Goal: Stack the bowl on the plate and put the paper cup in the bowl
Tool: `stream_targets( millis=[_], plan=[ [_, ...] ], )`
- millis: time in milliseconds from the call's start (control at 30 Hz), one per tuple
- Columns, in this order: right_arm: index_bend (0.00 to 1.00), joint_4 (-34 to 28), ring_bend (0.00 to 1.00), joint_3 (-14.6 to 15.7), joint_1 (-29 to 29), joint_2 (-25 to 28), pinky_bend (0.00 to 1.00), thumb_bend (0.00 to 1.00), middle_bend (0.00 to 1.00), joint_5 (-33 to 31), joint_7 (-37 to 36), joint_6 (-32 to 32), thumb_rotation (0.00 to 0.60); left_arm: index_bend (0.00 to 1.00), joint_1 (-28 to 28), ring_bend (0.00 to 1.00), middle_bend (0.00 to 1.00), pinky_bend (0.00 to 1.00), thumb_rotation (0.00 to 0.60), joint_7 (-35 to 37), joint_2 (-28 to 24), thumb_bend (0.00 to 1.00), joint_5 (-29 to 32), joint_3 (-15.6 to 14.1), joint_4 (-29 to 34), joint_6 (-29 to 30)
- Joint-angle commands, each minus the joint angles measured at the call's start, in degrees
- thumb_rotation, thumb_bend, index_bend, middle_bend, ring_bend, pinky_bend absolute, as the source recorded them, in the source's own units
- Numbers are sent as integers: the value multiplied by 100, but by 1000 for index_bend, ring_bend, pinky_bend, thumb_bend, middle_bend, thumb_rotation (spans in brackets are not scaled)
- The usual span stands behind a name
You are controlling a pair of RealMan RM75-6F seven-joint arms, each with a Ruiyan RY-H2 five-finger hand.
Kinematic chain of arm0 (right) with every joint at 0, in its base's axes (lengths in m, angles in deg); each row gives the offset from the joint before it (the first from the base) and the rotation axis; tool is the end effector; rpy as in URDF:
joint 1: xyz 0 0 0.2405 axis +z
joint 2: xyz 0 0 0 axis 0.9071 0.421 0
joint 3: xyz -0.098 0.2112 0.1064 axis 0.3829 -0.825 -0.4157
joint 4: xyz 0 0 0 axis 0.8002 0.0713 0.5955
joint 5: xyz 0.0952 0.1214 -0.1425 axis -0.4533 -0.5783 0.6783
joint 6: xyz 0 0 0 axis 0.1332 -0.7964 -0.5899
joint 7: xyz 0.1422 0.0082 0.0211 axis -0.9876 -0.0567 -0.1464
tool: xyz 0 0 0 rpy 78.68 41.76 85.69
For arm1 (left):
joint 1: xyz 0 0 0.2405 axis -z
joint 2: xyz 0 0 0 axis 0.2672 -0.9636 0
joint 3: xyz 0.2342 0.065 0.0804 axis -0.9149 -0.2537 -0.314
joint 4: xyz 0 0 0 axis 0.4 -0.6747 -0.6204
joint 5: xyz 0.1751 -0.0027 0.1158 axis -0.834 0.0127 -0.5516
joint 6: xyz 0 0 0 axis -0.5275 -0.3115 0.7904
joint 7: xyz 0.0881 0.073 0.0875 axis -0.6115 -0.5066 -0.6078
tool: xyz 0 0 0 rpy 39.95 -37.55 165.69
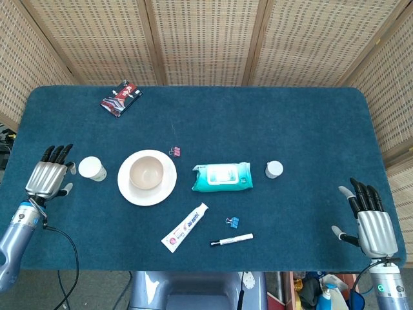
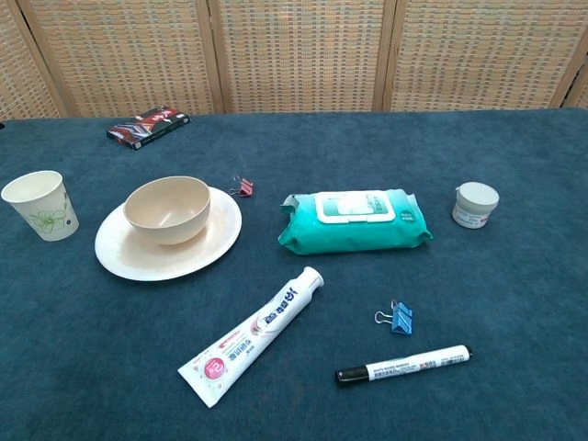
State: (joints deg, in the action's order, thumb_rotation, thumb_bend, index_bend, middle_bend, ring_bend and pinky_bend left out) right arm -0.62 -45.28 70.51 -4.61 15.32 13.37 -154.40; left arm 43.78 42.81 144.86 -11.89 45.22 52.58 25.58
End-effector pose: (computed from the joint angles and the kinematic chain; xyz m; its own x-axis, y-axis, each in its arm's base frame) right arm -0.3020 -0.1892 0.1366 0.3829 0.0554 0.9221 -0.9215 -0.0467 0.3855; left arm -0.3129 0.3241 0.1057 0.6869 0.1868 0.7023 0.7264 -0.1440 -0.6721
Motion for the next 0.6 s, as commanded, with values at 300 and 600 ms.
stream_targets(
  millis=[300,600],
  plan=[
    [123,9,0,-9,2,2,0,134,0,-34,-4,19,600,463,188,0,0,0,600,-292,212,304,138,101,-16,-165],
    [123,17,0,-4,3,2,0,134,0,-33,3,24,600,463,338,0,0,0,600,-548,351,314,236,165,34,-251]
  ],
)
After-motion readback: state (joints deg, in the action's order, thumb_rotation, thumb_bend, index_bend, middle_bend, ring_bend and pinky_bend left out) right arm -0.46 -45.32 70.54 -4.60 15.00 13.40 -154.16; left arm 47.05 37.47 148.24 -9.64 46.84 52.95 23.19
